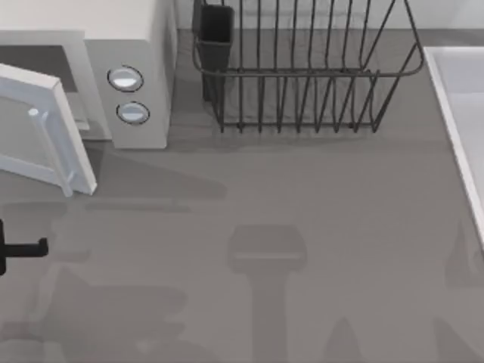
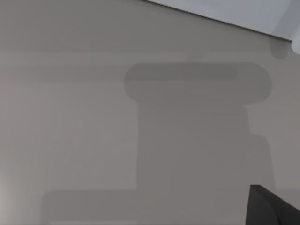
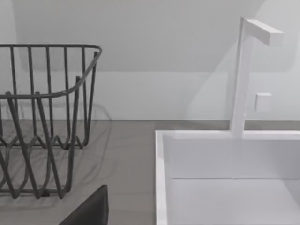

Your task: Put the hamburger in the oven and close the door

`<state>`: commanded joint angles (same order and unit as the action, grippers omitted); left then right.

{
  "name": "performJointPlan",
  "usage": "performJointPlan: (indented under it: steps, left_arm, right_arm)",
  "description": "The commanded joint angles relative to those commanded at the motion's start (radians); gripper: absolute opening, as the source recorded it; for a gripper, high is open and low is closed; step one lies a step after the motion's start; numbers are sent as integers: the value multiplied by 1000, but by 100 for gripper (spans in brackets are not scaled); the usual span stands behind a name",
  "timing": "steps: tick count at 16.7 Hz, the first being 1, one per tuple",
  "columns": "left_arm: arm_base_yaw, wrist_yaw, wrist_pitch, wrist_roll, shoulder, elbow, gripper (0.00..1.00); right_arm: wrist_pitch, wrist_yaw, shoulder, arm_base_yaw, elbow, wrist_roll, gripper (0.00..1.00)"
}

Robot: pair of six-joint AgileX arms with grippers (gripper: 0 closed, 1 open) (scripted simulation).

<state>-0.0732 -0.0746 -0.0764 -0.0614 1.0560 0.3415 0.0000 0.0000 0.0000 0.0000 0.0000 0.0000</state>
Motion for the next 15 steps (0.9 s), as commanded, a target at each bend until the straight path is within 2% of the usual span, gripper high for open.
performJointPlan:
  steps: [4, 11, 15]
  left_arm:
    - [0, -2, 19, 1, 44, 33, 0]
    - [28, 13, 156, 15, 420, 235, 0]
    - [36, 20, 208, 21, 512, 305, 0]
  right_arm:
    - [0, 0, 0, 0, 0, 0, 100]
    - [0, 0, 0, 0, 0, 0, 100]
    - [0, 0, 0, 0, 0, 0, 100]
